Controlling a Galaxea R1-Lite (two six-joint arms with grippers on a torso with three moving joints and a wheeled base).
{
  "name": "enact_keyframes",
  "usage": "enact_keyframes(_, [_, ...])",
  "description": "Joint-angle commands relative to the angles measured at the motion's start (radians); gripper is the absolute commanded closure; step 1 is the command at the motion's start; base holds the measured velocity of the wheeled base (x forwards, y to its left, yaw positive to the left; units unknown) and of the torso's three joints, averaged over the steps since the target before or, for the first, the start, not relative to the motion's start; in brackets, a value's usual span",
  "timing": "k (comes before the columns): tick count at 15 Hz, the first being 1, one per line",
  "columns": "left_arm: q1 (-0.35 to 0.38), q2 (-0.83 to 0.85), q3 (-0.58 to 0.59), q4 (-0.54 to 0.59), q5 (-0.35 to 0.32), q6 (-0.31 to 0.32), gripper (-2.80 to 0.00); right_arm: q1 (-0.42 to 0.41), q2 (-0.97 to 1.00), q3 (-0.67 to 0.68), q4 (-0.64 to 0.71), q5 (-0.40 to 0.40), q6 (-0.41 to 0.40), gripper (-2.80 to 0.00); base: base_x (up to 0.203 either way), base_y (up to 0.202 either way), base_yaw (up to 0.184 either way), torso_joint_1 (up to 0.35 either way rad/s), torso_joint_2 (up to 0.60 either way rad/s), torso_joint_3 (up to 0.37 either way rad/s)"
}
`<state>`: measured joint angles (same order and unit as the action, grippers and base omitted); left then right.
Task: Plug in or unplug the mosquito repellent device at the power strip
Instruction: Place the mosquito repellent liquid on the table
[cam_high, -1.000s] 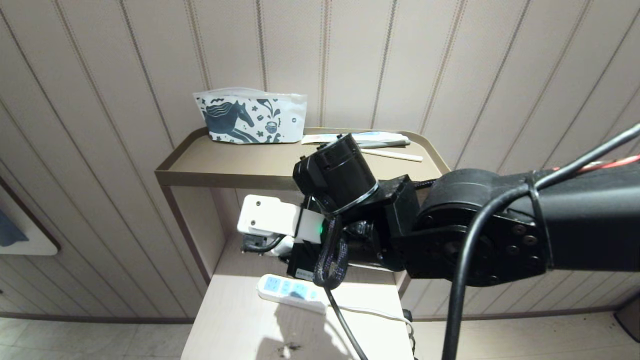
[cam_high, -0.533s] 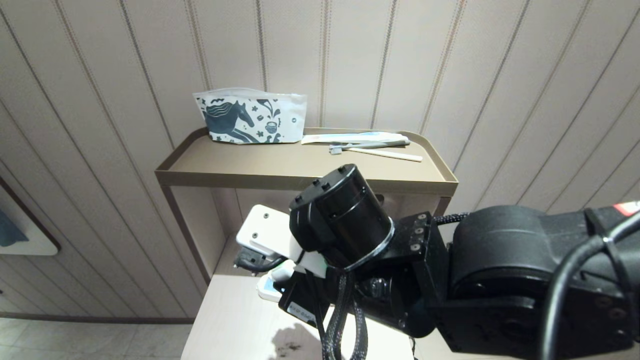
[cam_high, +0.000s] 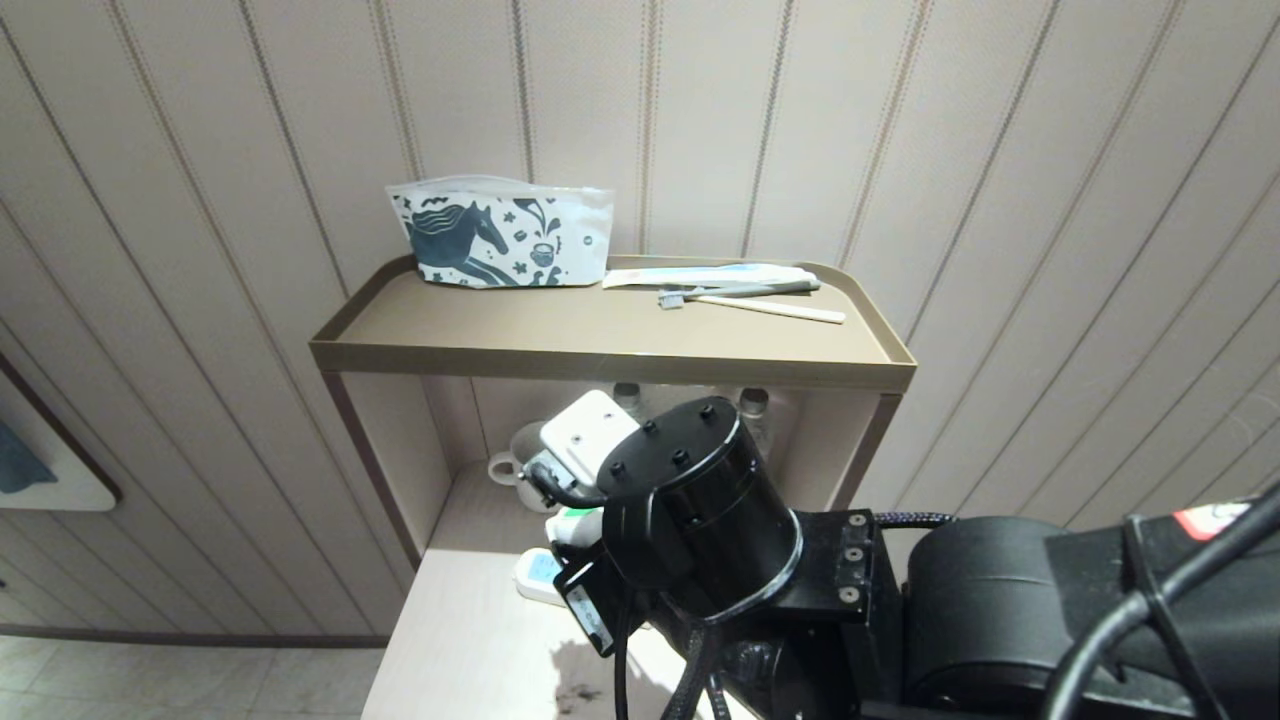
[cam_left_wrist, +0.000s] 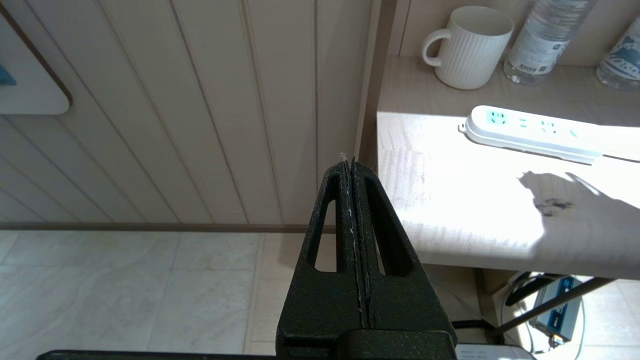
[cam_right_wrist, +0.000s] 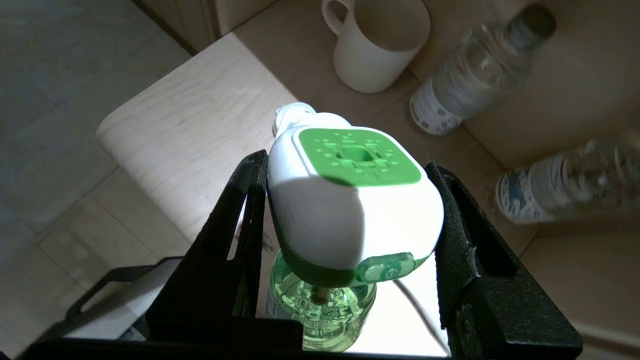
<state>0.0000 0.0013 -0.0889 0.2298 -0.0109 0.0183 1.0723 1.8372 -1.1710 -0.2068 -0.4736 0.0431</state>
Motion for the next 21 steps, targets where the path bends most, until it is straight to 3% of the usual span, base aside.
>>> enact_keyframes(1, [0.000, 0.000, 0.000, 0.002, 0.000, 0.000, 0.00, 0.015, -0.002, 0.031, -0.003, -0.045, 0.073, 0.00, 0.000, 0.000, 0.000, 0.000, 0.00, 0.000])
enact_keyframes(4, [0.000, 0.000, 0.000, 0.002, 0.000, 0.000, 0.00, 0.062, -0.007, 0.101, -0.027, -0.156, 0.128, 0.00, 0.000, 0.000, 0.000, 0.000, 0.00, 0.000])
enact_keyframes(8, [0.000, 0.000, 0.000, 0.002, 0.000, 0.000, 0.00, 0.056, -0.030, 0.116, -0.106, -0.167, 0.138, 0.00, 0.000, 0.000, 0.000, 0.000, 0.00, 0.000])
enact_keyframes(18, [0.000, 0.000, 0.000, 0.002, 0.000, 0.000, 0.00, 0.056, -0.082, 0.145, -0.109, -0.187, 0.117, 0.00, 0.000, 0.000, 0.000, 0.000, 0.00, 0.000])
enact_keyframes(21, [0.000, 0.000, 0.000, 0.002, 0.000, 0.000, 0.00, 0.052, -0.060, 0.138, -0.112, -0.259, 0.118, 0.00, 0.000, 0.000, 0.000, 0.000, 0.00, 0.000])
